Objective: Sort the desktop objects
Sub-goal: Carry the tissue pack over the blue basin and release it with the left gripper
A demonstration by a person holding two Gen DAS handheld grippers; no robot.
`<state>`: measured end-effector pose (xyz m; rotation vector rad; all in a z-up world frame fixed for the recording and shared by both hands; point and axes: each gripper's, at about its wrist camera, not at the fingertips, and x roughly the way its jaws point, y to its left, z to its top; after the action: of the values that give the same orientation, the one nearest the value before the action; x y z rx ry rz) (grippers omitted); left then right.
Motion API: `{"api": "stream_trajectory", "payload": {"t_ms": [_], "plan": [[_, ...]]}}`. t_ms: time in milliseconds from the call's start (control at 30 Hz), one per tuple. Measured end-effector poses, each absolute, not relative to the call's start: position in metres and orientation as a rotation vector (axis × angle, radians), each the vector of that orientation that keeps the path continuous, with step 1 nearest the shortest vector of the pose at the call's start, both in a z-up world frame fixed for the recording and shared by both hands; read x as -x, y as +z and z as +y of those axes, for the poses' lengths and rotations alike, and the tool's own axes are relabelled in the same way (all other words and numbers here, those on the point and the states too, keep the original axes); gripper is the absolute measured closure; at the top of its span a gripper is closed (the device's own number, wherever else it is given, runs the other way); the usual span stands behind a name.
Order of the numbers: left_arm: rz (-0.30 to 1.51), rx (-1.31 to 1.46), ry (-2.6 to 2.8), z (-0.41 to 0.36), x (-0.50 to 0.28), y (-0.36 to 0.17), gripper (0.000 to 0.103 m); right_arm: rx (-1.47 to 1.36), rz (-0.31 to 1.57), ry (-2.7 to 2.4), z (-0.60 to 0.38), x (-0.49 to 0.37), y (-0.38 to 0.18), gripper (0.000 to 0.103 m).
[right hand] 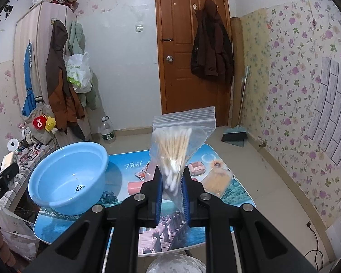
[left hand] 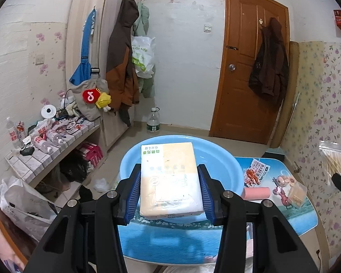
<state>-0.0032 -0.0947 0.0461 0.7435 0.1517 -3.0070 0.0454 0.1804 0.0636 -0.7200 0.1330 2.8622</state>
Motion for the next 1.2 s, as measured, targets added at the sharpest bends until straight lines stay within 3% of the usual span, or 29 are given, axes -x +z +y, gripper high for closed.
{"api": "stream_trajectory", "payload": {"t_ms": [300, 733, 1200], "plan": [[0.084, -0.721, -3.035, -0.098, 0.0, 0.051, 0.058, 0.73, 0.125, 2.879, 0.175, -0.039, 0.072, 0.087], [0.067, -0.661, -3.022, -0.118, 0.013, 0.081, 0.058, 0.61, 0.078, 2.958, 0.153, -0.004, 0.136, 0.087], [0.077, -0.702, -3.001, -0.137, 0.033, 0.073, 0.058, 0.698, 0.067, 2.997, 0.115, 0.033, 0.123, 0.087]]}}
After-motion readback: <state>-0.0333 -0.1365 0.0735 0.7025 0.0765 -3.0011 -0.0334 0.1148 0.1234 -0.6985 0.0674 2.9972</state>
